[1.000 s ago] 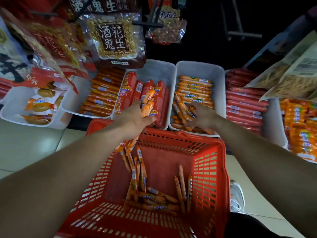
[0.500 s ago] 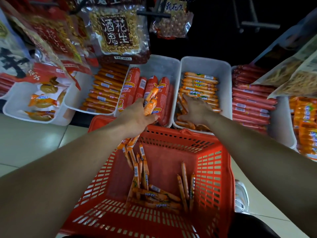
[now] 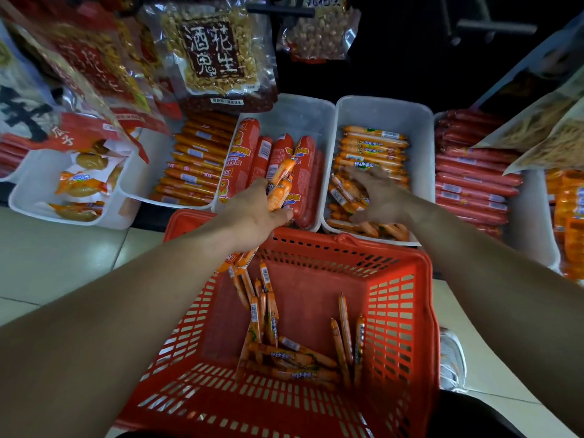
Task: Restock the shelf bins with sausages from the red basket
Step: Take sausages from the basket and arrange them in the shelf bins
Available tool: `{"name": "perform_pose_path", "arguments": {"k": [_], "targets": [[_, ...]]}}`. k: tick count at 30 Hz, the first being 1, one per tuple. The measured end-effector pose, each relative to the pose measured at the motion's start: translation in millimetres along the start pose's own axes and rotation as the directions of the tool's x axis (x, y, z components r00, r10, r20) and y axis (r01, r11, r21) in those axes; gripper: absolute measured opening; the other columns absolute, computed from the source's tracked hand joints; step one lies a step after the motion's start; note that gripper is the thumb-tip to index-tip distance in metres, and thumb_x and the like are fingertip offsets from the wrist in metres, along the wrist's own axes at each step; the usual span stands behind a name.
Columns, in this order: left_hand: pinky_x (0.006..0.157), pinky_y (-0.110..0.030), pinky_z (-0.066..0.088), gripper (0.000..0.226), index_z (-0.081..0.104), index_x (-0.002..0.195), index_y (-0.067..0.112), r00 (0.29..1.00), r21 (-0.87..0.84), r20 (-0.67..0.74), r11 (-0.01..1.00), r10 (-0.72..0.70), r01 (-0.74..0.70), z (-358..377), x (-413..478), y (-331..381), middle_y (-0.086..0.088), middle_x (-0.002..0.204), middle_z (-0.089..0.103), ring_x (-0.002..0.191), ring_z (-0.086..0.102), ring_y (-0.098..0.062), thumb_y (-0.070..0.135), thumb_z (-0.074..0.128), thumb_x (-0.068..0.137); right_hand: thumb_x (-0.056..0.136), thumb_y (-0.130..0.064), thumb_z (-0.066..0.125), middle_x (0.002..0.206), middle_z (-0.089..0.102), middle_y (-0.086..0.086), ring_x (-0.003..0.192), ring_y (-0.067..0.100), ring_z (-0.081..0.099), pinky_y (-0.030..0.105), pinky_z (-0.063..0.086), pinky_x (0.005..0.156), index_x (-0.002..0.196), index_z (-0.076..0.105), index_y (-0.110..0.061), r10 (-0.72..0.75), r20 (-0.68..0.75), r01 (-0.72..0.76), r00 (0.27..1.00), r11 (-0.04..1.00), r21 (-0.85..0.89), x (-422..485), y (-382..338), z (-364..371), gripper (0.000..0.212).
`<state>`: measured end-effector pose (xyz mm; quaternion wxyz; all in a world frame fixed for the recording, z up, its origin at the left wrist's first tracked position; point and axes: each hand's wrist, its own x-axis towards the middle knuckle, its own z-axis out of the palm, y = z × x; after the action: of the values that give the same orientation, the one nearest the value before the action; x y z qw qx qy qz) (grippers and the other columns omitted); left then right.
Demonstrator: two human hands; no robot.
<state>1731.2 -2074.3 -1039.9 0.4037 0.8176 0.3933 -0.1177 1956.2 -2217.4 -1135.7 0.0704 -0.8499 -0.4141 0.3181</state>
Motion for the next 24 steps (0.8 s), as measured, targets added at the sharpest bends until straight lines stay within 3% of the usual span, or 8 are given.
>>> {"name": "perform_pose_path", "arguments": {"k": [3, 7, 11, 16, 20, 24], "targets": [[0.091, -0.046, 0.054, 0.046, 0.049, 0.129, 0.020, 1.000, 0.003, -0.003, 1.000, -0.006, 0.006, 0.0, 0.5, -1.7, -0.002, 0.112, 0.065, 0.096, 0.067, -0.026, 0.042, 0.065, 0.092, 0.065, -0.050, 0.088, 0.153, 0.028, 0.012, 0.132, 0.034, 0.044, 0.043, 0.043, 0.105, 0.155, 0.016, -0.029, 0.138, -0.141, -0.121, 0.980, 0.985, 0.125, -8.4, 18.2, 4.0, 0.117], [0.089, -0.040, 0.051, 0.044, 0.049, 0.129, 0.020, 1.000, 0.027, -0.008, 1.000, -0.006, 0.006, 0.2, 0.5, 0.4, -0.001, 0.114, 0.063, 0.100, 0.064, -0.025, 0.041, 0.064, 0.093, 0.079, -0.064, 0.069, 0.130, 0.053, 0.010, 0.117, 0.032, 0.054, 0.036, 0.044, 0.087, 0.135, 0.049, -0.017, 0.078, -0.186, -0.096, 0.979, 0.991, -0.091, -14.5, 32.5, 12.2, 0.076], [0.086, -0.040, 0.053, 0.043, 0.049, 0.129, 0.020, 1.000, 0.019, -0.001, 1.000, -0.008, 0.008, 1.4, 0.6, 2.4, -0.002, 0.110, 0.064, 0.095, 0.066, -0.026, 0.040, 0.064, 0.094, 0.093, -0.057, 0.054, 0.140, 0.050, 0.012, 0.127, 0.036, 0.048, 0.044, 0.042, 0.102, 0.142, 0.043, -0.016, 0.034, -0.198, -0.082, 0.980, 0.967, -0.242, -11.6, 22.3, 15.8, 0.065], [0.086, -0.045, 0.056, 0.043, 0.049, 0.128, 0.022, 1.000, 0.009, 0.007, 1.000, -0.013, 0.013, 3.5, 2.9, 1.3, 0.000, 0.105, 0.065, 0.089, 0.068, -0.024, 0.040, 0.065, 0.093, 0.097, -0.038, 0.055, 0.154, 0.038, 0.008, 0.138, 0.034, 0.038, 0.047, 0.038, 0.109, 0.155, 0.025, -0.021, -0.091, -0.127, 0.063, 0.988, 0.976, -0.209, -6.4, 14.9, 20.3, 0.067], [0.077, -0.038, 0.057, 0.044, 0.047, 0.131, 0.022, 1.000, -0.010, 0.002, 1.000, -0.019, 0.019, 4.9, 5.1, 2.1, 0.000, 0.102, 0.066, 0.081, 0.070, -0.021, 0.039, 0.064, 0.094, 0.099, -0.032, 0.054, 0.156, 0.037, 0.006, 0.140, 0.030, 0.038, 0.040, 0.037, 0.111, 0.154, 0.030, -0.022, -0.166, -0.176, 0.142, 0.970, 0.979, -0.143, 3.8, 5.9, 11.5, 0.060], [0.089, -0.045, 0.056, 0.049, 0.046, 0.134, 0.021, 1.000, 0.000, 0.016, 1.000, -0.025, 0.025, 7.1, 7.3, 2.0, -0.003, 0.112, 0.065, 0.096, 0.068, -0.026, 0.041, 0.065, 0.093, 0.101, -0.036, 0.049, 0.155, 0.039, 0.002, 0.138, 0.028, 0.041, 0.041, 0.040, 0.109, 0.152, 0.034, -0.030, -0.205, -0.167, 0.187, 0.964, 0.975, -0.121, 8.7, 8.7, 6.9, 0.054]]}}
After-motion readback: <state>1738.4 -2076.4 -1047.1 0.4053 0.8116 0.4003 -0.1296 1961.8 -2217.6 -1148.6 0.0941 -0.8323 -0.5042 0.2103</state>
